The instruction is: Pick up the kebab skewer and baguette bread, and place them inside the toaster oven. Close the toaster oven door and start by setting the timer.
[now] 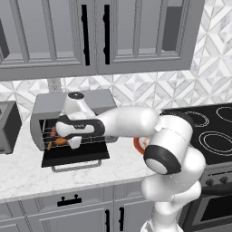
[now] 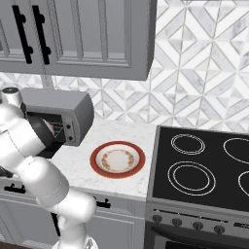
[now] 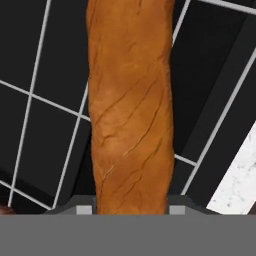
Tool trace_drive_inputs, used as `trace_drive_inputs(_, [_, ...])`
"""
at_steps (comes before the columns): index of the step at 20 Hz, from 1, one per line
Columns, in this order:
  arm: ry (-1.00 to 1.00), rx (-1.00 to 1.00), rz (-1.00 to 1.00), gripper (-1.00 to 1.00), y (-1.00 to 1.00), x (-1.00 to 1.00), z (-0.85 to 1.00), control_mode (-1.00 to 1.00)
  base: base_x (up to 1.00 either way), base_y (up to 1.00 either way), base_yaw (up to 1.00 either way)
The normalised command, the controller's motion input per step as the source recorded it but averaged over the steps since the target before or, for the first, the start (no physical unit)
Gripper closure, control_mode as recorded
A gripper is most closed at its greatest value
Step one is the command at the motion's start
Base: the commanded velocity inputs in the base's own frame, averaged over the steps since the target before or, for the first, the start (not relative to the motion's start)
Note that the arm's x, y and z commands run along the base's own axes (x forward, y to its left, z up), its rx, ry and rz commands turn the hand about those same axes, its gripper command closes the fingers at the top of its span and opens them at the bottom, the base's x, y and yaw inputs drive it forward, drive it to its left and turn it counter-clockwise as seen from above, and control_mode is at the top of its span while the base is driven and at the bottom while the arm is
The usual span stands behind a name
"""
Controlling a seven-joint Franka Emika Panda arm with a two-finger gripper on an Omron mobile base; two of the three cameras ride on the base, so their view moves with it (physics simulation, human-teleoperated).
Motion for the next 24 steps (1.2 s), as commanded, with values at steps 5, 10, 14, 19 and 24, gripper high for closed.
trace_drive_inputs(5, [0.0,0.0,0.0,1.0,0.0,0.12,0.0,-1.0,0.0,0.0,0.0])
trace_drive_inputs(10, [0.0,0.0,0.0,1.0,0.0,0.05,-0.02,-1.0,0.0,0.0,0.0])
trace_drive_inputs(14, [0.0,0.0,0.0,1.0,0.0,0.0,-0.05,-1.0,0.0,0.0,0.0])
trace_drive_inputs(19, [0.0,0.0,0.0,-1.0,0.0,0.0,-0.09,-1.0,0.0,0.0,0.0])
trace_drive_inputs(24, [0.0,0.0,0.0,-1.0,0.0,0.0,-0.05,-1.0,0.0,0.0,0.0])
